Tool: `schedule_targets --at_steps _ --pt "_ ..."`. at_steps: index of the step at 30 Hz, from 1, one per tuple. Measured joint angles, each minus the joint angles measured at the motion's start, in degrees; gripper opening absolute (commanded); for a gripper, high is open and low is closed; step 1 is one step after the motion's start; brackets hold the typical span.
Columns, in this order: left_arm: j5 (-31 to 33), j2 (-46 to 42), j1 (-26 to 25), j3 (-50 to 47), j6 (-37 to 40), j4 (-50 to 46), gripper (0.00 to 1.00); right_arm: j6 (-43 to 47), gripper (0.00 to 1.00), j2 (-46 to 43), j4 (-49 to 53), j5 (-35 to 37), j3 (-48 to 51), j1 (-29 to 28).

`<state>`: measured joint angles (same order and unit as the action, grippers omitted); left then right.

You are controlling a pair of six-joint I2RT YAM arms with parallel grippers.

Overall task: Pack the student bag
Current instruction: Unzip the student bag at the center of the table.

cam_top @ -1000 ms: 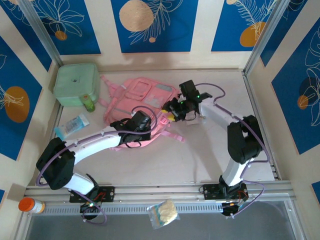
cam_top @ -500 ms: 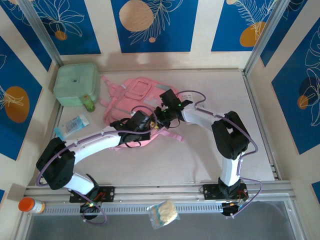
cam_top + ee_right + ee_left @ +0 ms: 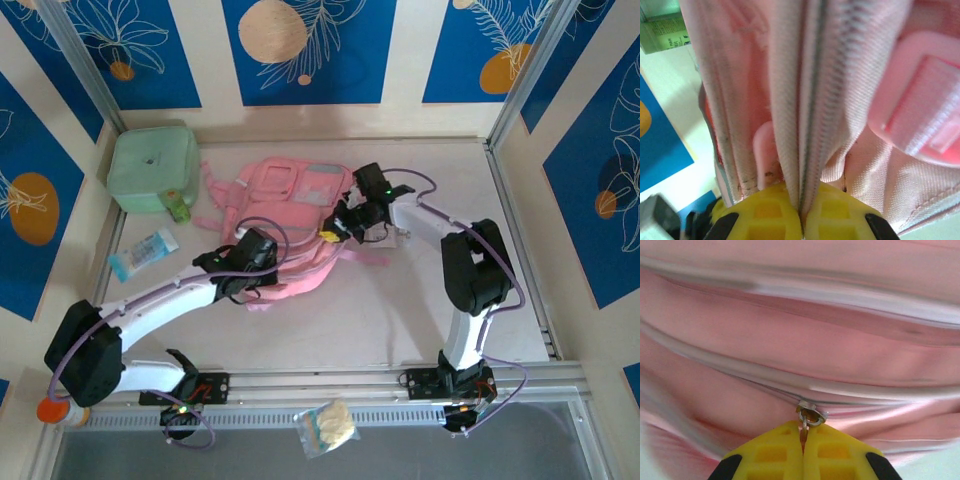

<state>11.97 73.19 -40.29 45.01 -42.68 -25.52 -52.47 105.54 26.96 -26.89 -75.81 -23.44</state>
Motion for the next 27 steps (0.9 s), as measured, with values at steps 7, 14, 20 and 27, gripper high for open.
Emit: schedule_targets --at_steps 7,14,20,27 --pt "-5.7 -0.09 2.75 -2.89 0.76 1.88 0.0 5.77 0.26 0.0 5.27 0.74 -2.12 2.43" --pt "-8.0 1.09 2.29 -0.46 0.76 1.27 0.0 -1.55 0.6 -9.46 0.66 7.78 8.13 -1.53" --pt "-8.15 1.09 2.14 0.42 0.76 0.61 0.0 -14.01 0.61 -16.7 -4.39 15.02 14.19 -13.18" --pt "-8.57 1.14 2.12 0.42 0.76 0.79 0.0 -25.2 0.55 -12.2 -7.89 24.63 11.91 -20.79"
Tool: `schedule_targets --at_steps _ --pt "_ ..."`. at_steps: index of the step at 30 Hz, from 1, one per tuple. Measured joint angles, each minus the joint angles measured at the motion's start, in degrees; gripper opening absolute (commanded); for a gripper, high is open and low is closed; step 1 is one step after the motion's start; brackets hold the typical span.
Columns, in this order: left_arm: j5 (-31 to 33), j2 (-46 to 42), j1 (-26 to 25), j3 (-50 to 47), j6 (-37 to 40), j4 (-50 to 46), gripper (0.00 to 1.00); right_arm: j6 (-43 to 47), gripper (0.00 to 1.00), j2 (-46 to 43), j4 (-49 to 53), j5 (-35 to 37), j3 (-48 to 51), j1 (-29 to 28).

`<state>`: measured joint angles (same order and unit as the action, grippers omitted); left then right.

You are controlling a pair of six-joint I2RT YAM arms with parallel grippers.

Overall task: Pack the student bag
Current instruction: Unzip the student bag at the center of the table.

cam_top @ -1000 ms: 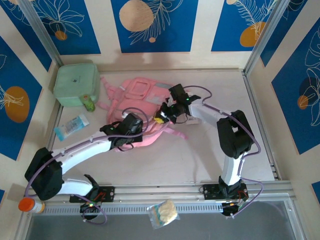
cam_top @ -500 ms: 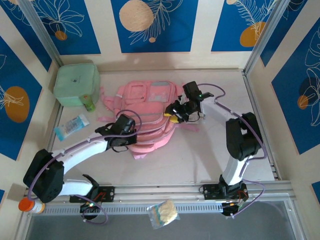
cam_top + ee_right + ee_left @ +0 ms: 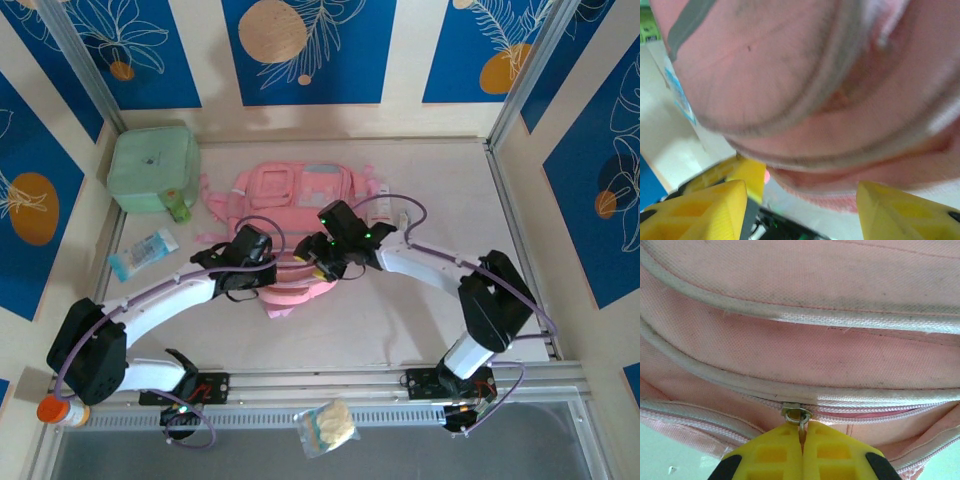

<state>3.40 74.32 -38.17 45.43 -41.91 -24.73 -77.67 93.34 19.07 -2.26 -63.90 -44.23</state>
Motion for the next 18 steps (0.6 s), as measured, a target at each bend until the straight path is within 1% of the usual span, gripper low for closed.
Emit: schedule_targets --at_steps 2,7,12,15,18 --pt "0.0 0.0 0.0 0.0 0.0 0.07 0.0 -1.97 0.5 2.58 -0.7 2.58 -1.9 -0.87" --pt "0.09 0.0 0.0 0.0 0.0 1.01 0.0 -4.15 0.43 8.11 3.78 10.03 -8.17 -3.67" --pt "0.26 0.0 0.0 0.0 0.02 1.36 0.0 -4.85 0.17 9.31 4.59 16.13 -9.66 -5.7" --pt "0.74 -0.02 0.0 0.0 0.02 1.09 0.0 -3.21 0.01 9.66 5.14 17.79 -11.45 -6.08" --pt "1.84 -0.81 -0.09 0.0 0.0 0.55 0.0 1.2 0.0 9.97 5.84 18.21 -13.22 -6.14"
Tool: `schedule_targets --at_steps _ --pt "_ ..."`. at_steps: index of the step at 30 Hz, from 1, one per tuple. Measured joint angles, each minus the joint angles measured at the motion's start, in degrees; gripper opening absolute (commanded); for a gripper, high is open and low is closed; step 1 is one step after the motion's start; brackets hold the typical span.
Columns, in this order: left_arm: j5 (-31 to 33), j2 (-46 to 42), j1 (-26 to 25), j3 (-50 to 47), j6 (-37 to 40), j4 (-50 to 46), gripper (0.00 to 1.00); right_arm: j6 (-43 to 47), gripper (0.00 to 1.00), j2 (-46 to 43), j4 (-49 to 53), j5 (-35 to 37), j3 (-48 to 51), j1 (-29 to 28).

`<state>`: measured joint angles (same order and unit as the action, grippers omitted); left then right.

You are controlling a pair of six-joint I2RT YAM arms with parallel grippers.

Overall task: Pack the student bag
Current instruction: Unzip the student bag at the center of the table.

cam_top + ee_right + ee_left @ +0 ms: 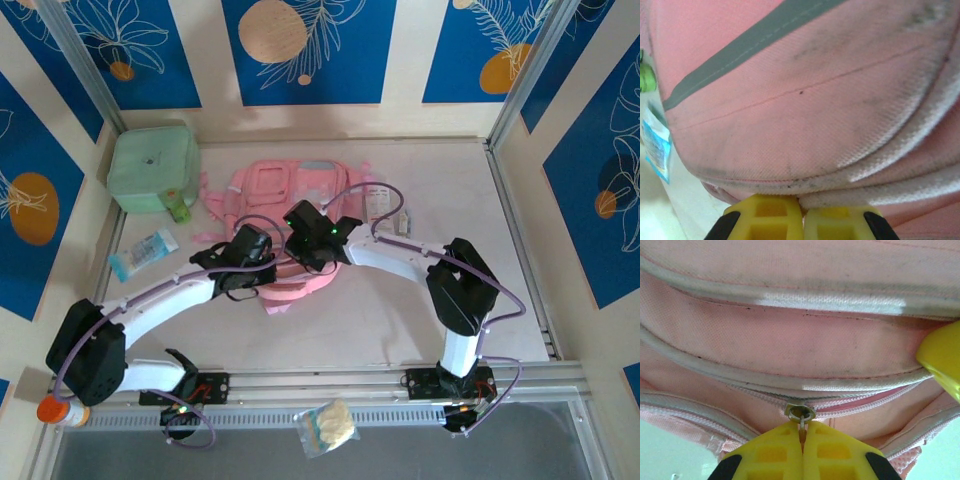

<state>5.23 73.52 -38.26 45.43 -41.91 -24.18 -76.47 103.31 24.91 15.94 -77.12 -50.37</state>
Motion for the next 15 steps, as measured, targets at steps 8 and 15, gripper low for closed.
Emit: schedule_targets --at_steps 8,15 --pt "2.97 -7.89 -2.47 -1.14 -1.2 -4.26 0.0 17.75 0.0 -5.77 -1.73 -11.54 2.19 4.87" --pt "4.37 -9.42 -3.52 -2.54 -1.62 -5.64 0.0 28.94 0.0 -7.34 0.9 -29.83 1.97 19.1"
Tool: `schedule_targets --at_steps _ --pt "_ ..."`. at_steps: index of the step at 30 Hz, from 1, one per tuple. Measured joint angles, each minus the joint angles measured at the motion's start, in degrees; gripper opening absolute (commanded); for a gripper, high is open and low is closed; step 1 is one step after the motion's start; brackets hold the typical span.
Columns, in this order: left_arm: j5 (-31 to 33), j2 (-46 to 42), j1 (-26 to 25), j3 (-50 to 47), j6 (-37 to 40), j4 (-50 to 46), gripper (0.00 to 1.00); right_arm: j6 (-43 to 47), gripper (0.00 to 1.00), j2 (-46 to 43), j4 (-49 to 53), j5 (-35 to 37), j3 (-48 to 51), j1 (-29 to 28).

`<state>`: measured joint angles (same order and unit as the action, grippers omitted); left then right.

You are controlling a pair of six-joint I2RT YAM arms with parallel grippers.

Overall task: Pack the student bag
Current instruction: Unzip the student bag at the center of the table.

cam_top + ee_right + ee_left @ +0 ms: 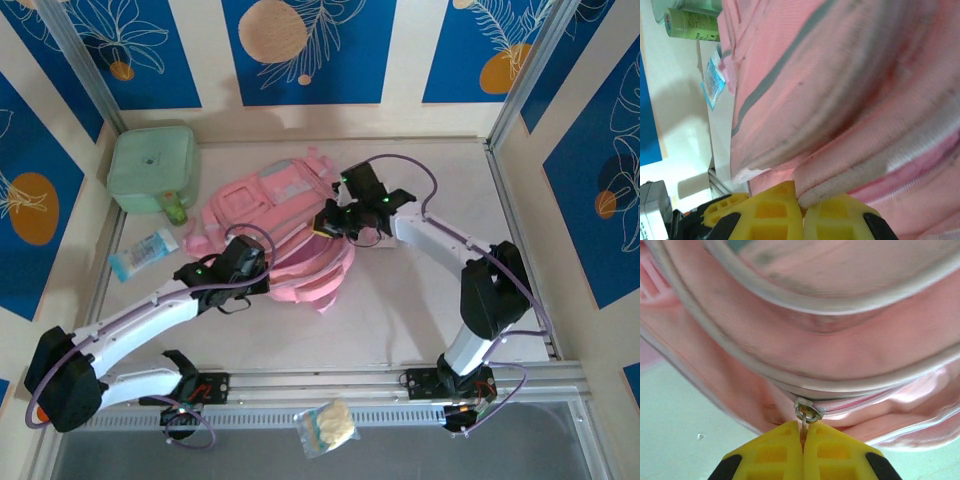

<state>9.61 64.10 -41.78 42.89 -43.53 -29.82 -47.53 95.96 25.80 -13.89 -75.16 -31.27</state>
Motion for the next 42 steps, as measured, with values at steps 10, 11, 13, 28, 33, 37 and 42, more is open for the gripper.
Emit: schedule_targets --at_steps 10,11,13,28,33,37,42 --pt "0.94 1.84 6.91 -3.3 6.47 5.35 0.0 12.37 0.0 3.43 6.56 -5.16 -4.68 3.39" --pt "0.96 1.14 7.63 -3.8 7.93 6.23 0.0 13.27 0.0 3.67 7.23 -5.14 -5.42 3.45" --pt "0.94 0.09 9.4 -4.24 10.16 7.23 0.0 14.6 0.0 3.82 7.93 -5.22 -6.14 3.63" --pt "-9.44 0.7 19.23 -7.21 16.39 14.93 0.24 21.03 0.39 5.68 13.92 -1.22 -9.68 3.06" --pt "-11.37 -2.86 18.97 -7.21 14.01 11.61 0.42 21.59 0.56 0.28 15.89 6.1 -7.06 3.1" --pt "-13.07 -7.39 17.75 -7.13 11.19 10.51 0.45 20.2 0.59 -6.1 16.33 9.9 -2.99 4.48" --pt "-14.1 -6.78 11.54 -6.43 7.13 10.64 0.45 16.98 0.54 -6.67 17.03 13.79 0.98 9.51"
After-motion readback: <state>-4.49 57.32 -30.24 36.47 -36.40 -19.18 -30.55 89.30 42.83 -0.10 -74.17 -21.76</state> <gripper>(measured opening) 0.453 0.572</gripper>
